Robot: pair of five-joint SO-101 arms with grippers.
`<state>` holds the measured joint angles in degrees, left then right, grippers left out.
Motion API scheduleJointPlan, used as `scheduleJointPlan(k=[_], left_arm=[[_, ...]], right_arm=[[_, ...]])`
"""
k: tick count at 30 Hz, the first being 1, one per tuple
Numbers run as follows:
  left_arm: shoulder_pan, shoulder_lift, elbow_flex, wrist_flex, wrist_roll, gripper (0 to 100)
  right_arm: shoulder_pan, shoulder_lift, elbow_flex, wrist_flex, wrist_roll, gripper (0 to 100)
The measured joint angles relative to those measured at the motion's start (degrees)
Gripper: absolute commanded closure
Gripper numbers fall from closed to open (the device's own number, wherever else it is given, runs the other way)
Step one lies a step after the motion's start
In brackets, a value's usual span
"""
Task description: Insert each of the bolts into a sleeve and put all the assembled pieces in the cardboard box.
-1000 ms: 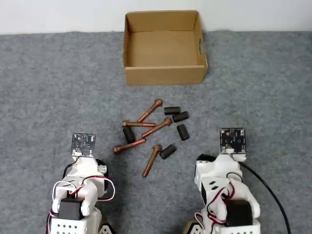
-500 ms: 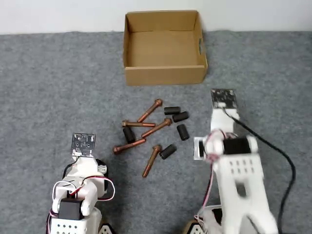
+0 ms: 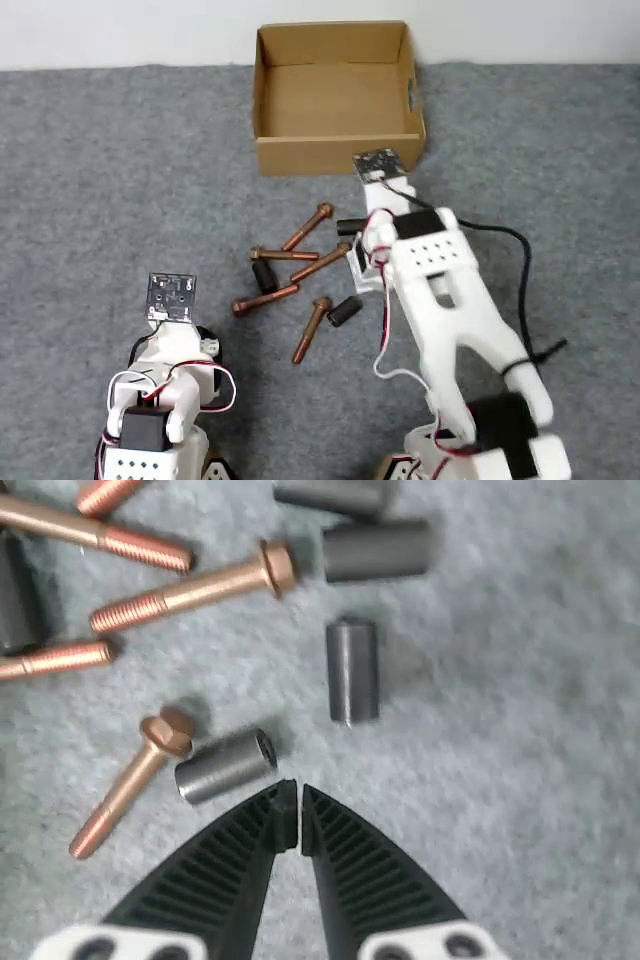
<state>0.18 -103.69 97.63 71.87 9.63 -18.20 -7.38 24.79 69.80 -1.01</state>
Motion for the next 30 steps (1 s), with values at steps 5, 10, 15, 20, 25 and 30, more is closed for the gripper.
scheduleJointPlan(k=[5, 10, 15, 20, 25, 30], left_arm=[[0.0, 0.0, 0.0, 0.0, 0.0, 100], [0.0, 0.0, 0.0, 0.0, 0.0, 100], [0.0, 0.0, 0.0, 0.0, 0.0, 100], [0.0, 0.0, 0.0, 0.0, 0.0, 100], [0.0, 0.0, 0.0, 0.0, 0.0, 100], [0.0, 0.0, 0.0, 0.0, 0.0, 100]], right_arm=[[-0.1, 9.1, -5.4, -0.1, 0.0, 76.3], [-0.5, 16.4, -11.0, -0.4, 0.0, 77.8], [-0.5, 22.4, -16.4, -0.5, 0.0, 77.8], [-0.5, 28.7, -20.5, -0.5, 0.0, 77.9], [-0.6, 35.3, -25.1, -0.4, 0.0, 83.3], [0.2, 37.5, -28.6, -0.1, 0.0, 97.1]])
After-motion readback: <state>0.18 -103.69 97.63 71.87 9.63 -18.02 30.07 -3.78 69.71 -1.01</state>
